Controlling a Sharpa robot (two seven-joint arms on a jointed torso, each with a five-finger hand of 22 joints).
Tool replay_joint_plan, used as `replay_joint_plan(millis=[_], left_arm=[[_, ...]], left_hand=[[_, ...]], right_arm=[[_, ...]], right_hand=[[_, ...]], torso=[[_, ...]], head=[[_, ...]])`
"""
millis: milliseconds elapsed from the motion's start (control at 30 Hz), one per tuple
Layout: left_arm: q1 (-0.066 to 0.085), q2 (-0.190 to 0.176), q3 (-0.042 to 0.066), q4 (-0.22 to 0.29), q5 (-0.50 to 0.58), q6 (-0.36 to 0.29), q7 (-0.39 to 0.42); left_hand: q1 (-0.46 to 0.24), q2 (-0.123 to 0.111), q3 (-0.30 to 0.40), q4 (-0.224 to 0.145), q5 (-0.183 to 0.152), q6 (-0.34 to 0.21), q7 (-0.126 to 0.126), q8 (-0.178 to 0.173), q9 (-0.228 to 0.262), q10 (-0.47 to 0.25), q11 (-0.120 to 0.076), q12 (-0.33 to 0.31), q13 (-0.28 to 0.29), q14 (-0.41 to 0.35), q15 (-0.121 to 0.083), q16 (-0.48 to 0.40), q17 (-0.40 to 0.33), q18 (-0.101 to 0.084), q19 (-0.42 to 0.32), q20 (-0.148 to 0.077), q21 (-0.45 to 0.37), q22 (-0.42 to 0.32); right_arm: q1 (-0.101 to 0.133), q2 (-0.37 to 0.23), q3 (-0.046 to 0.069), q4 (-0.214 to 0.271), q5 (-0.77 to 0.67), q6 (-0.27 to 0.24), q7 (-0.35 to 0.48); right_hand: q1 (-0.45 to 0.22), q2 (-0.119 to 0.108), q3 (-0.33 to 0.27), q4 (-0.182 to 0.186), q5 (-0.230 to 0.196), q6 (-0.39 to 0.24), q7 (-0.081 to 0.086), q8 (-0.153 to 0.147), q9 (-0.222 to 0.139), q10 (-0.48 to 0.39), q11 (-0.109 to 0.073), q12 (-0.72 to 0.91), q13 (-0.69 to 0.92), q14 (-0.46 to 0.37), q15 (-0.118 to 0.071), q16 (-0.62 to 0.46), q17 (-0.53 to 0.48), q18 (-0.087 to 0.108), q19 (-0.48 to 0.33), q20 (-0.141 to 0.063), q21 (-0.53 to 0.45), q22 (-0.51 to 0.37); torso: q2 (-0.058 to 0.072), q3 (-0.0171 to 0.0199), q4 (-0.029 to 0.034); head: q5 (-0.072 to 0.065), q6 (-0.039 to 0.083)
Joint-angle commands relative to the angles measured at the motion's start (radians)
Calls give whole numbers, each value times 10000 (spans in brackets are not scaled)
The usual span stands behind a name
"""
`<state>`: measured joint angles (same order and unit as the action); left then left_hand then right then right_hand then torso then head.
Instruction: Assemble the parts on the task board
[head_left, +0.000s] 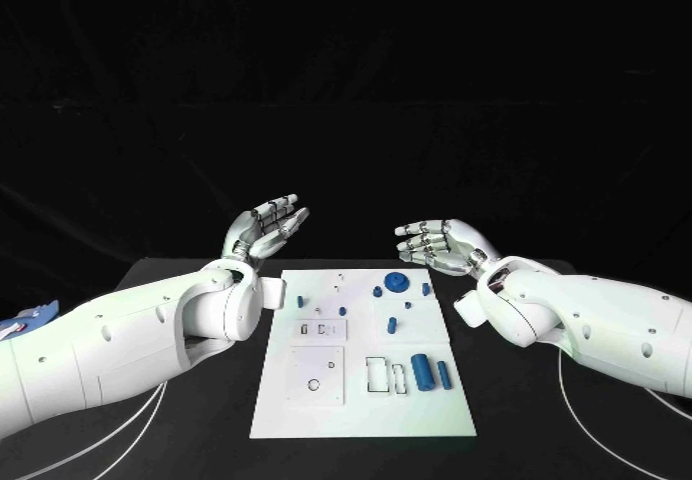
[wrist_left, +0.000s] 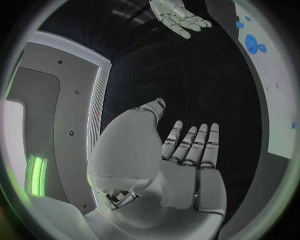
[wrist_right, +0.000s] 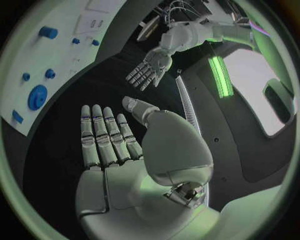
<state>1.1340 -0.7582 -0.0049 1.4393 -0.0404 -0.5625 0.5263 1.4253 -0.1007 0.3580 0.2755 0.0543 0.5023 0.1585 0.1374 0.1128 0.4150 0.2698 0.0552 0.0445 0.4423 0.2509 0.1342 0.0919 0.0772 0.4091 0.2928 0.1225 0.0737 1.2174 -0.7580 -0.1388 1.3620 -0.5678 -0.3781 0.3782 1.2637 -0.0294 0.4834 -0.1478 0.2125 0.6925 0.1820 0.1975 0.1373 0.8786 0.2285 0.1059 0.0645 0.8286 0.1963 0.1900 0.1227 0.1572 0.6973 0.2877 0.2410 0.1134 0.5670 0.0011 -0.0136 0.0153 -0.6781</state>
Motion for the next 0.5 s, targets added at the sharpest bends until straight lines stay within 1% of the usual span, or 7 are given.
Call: replay_joint_plan(millis=[33, 100, 133, 167, 233, 400, 500], left_arm=[[17, -61, 5, 161, -34, 470, 294], [17, -97, 6, 251, -34, 482, 341], [17, -136, 6, 337, -34, 506, 376], [17, -161, 6, 383, -33, 523, 387], [18, -258, 8, 536, -33, 618, 403], [29, -492, 45, 919, -35, 954, 428], [34, -631, 99, 1177, -35, 1122, 444]], left_hand=[[-5, 79, 113, -43, -12, 516, 1265, 174, 111, 719, -22, 95, 38, 888, -83, 275, 155, 248, 931, -11, 340, 138], [-13, 66, 179, -70, -19, 880, 1279, 296, 187, 1284, -103, 144, 72, 1500, -166, 474, 263, 345, 1565, -17, 575, 226], [-23, 45, 267, -110, -18, 1299, 1264, 431, 271, 2057, -186, 208, 116, 2501, -277, 804, 447, 480, 2140, -23, 804, 294], [-31, 43, 296, -119, -10, 1432, 1255, 472, 297, 2355, -208, 244, 135, 2653, -311, 857, 474, 521, 2225, -25, 843, 299], [-55, 23, 397, -159, -15, 2011, 1215, 656, 409, 3343, -286, 372, 193, 2968, -405, 947, 526, 638, 2465, -27, 944, 302], [49, -103, 524, -365, -18, 2381, 1147, 748, 470, 3824, -339, 355, 197, 2982, -429, 851, 511, 688, 2562, -21, 948, 253], [66, -132, 559, -421, -18, 2511, 1125, 784, 492, 3981, -355, 355, 204, 2971, -431, 815, 502, 677, 2531, -18, 913, 224]], right_arm=[[153, 53, 13, -163, -2966, -45, -565], [234, 71, 14, -249, -3731, 67, -807], [304, 85, 16, -317, -4324, 156, -1018], [337, 92, 17, -348, -4576, 201, -1113], [434, 121, 19, -426, -5313, 342, -1419], [630, 198, 27, -517, -6904, 617, -2287], [726, 268, 36, -534, -7828, 652, -2797]], right_hand=[[-41, -234, 17, -31, -77, 649, 899, 138, 77, 385, -98, -125, -6, 474, -132, 95, 21, 191, 467, -23, 184, 31], [-21, -272, 39, -43, -76, 955, 846, 203, 113, 610, -158, -149, 3, 790, -222, 192, 49, 239, 718, -59, 304, 63], [-40, -356, 42, -37, -122, 1157, 749, 243, 124, 940, -269, -160, 16, 1202, -349, 331, 99, 264, 1027, -154, 469, 114], [-32, -382, 52, -44, -127, 1215, 722, 256, 129, 1024, -298, -168, 18, 1310, -382, 364, 115, 266, 1097, -181, 508, 127], [-17, -437, 97, -49, -112, 1388, 645, 293, 142, 1306, -391, -194, 26, 1728, -515, 508, 199, 271, 1379, -305, 691, 197], [-57, -580, 165, 53, -126, 1817, 569, 342, 158, 1891, -557, -322, 24, 2702, -815, 827, 504, 254, 2001, -637, 1259, 468], [-31, -733, 100, 106, -184, 2149, 368, 380, 190, 2430, -804, -340, 49, 3856, -1198, 1390, 1003, 259, 2736, -1024, 2067, 905]], torso=[[192, 97, 35], [256, 120, 52], [326, 147, 92], [336, 152, 97], [427, 203, 142], [595, 290, 234], [708, 336, 267]], head=[[-53, -13], [-90, -16], [-122, -18], [-127, -17], [-155, -25], [-240, -20], [-306, 19]])
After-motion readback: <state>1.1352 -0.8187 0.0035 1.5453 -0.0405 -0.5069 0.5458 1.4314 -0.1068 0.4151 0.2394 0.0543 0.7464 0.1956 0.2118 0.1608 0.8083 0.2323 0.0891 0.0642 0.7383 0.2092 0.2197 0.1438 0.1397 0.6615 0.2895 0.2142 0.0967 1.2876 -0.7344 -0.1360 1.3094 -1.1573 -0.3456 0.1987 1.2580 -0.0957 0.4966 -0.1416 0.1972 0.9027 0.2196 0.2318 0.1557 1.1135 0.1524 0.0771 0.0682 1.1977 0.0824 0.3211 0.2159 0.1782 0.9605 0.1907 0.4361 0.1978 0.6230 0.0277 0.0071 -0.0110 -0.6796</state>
